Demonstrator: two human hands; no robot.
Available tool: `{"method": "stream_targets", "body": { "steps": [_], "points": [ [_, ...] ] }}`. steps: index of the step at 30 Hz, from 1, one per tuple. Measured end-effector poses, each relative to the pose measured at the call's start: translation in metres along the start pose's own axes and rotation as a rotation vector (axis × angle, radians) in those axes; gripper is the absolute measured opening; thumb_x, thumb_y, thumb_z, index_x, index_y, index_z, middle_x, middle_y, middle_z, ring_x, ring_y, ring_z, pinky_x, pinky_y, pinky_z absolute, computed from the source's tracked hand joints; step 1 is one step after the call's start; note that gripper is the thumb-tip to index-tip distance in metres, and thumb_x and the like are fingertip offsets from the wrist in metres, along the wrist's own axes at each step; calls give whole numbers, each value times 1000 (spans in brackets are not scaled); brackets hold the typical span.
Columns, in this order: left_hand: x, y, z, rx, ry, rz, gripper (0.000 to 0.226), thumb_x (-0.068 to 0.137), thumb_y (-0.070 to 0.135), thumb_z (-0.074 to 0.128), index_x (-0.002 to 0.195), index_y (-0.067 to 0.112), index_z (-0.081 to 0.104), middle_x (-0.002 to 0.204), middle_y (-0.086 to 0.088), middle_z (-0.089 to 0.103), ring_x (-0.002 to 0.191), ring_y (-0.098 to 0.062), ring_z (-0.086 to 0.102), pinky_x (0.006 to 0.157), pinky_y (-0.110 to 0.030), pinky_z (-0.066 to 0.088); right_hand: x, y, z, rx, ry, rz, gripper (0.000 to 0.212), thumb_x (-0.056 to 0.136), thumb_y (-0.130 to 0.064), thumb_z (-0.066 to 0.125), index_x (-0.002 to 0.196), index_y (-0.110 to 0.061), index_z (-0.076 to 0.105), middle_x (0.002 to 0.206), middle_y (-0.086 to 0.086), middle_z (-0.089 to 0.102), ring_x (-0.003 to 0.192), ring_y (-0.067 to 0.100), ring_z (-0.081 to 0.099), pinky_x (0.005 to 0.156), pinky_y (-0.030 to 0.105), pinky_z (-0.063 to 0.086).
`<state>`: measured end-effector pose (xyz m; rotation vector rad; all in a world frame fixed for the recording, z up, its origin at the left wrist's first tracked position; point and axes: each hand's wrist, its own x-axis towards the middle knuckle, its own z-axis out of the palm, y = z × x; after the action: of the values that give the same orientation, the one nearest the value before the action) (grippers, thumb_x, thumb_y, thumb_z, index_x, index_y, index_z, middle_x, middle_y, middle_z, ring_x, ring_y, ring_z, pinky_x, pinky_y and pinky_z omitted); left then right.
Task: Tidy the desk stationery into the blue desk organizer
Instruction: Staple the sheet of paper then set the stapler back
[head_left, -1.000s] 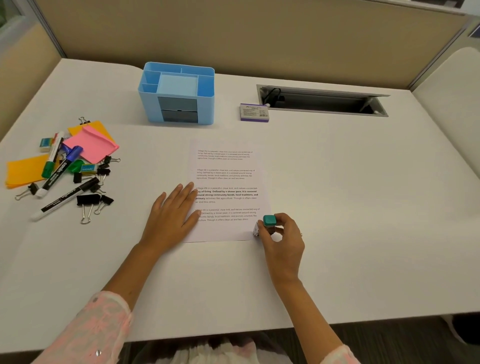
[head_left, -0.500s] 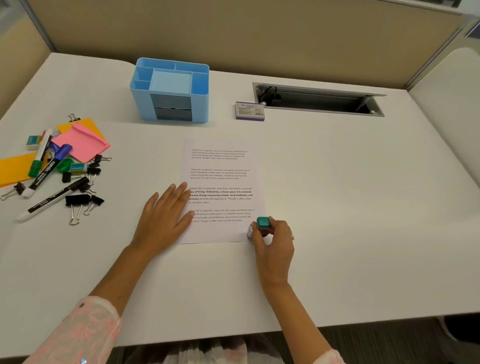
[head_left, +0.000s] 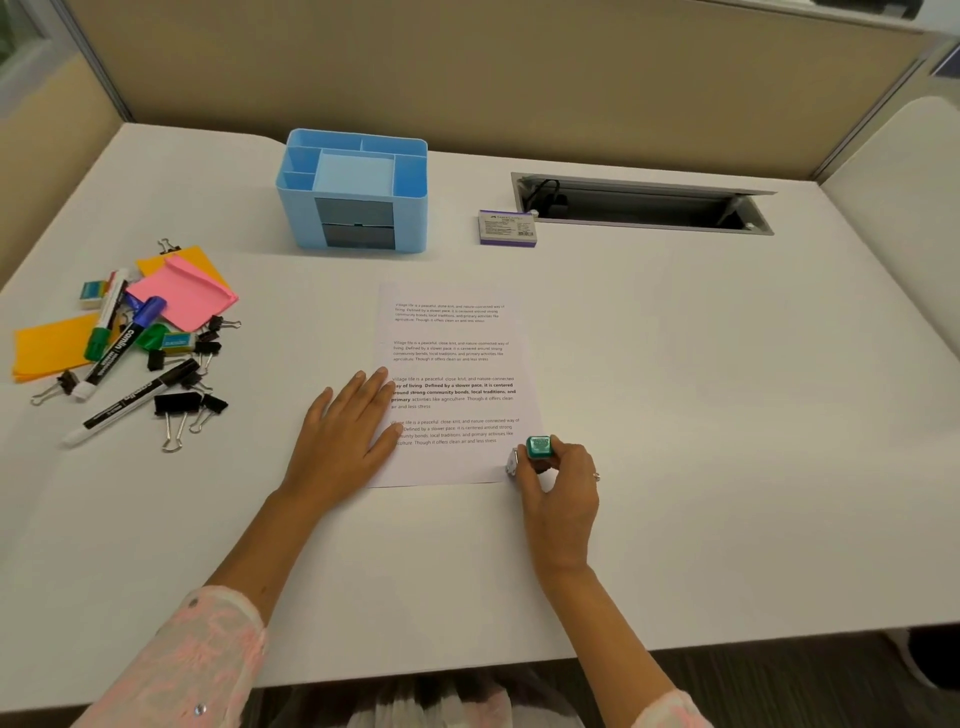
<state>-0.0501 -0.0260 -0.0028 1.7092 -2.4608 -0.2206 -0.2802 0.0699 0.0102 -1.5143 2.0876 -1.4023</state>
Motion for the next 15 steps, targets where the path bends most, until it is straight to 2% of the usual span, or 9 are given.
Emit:
{"method": "stream_targets", "body": {
  "steps": [4, 6, 7, 9, 11, 12, 15],
  "points": [
    [-1, 0, -1, -5, 3, 1, 63, 90, 51, 20, 142, 19, 35, 154, 5, 25, 142, -16, 22, 112, -44, 19, 2, -4, 0, 1, -21, 50, 23, 83, -16, 70, 100, -8, 55, 89, 7, 61, 81, 24, 58, 70, 37, 53],
    [-1, 1, -1, -13, 2, 1, 63, 90, 52, 19, 142, 19, 35, 154, 6, 24, 142, -16, 21, 113, -44, 18, 4, -9, -1, 21, -41, 83, 23, 85, -19, 68, 103, -12, 55, 93, 2, 61, 85, 19, 58, 75, 30, 51],
    [-1, 0, -1, -18, 2, 3, 64, 90, 52, 18, 142, 19, 35, 154, 6, 24, 142, -16, 21, 113, -44, 17, 6, -13, -3, 40, -13, 87, 23, 84, -20, 68, 103, -15, 55, 93, -2, 61, 85, 15, 57, 77, 23, 49],
    [-1, 0, -1, -20, 4, 2, 65, 90, 53, 17, 143, 20, 33, 155, 6, 23, 142, -15, 19, 113, -44, 16, 16, -23, -10, 153, 153, 127, 22, 82, -23, 71, 99, -23, 56, 89, -11, 61, 81, 8, 58, 72, 14, 45],
    [-1, 0, -1, -13, 4, 0, 65, 90, 53, 16, 144, 21, 31, 155, 7, 21, 143, -14, 17, 114, -43, 15, 38, -29, -19, 360, 367, 305, 20, 79, -28, 73, 90, -30, 57, 84, -16, 63, 75, 3, 60, 66, 12, 46],
    [-1, 0, -1, -16, 2, 1, 65, 90, 53, 16, 144, 21, 31, 155, 7, 21, 143, -14, 17, 114, -43, 15, 52, -28, -24, 476, 445, 438, 20, 78, -29, 74, 90, -28, 58, 83, -15, 64, 74, 3, 61, 66, 13, 48],
    [-1, 0, -1, -28, 0, 5, 65, 90, 54, 15, 144, 21, 30, 155, 7, 20, 143, -14, 16, 114, -43, 14, 91, -16, -40, 864, 512, 817, 25, 80, -23, 73, 96, -8, 60, 89, -1, 64, 73, 7, 62, 67, 17, 52]
  ]
}}
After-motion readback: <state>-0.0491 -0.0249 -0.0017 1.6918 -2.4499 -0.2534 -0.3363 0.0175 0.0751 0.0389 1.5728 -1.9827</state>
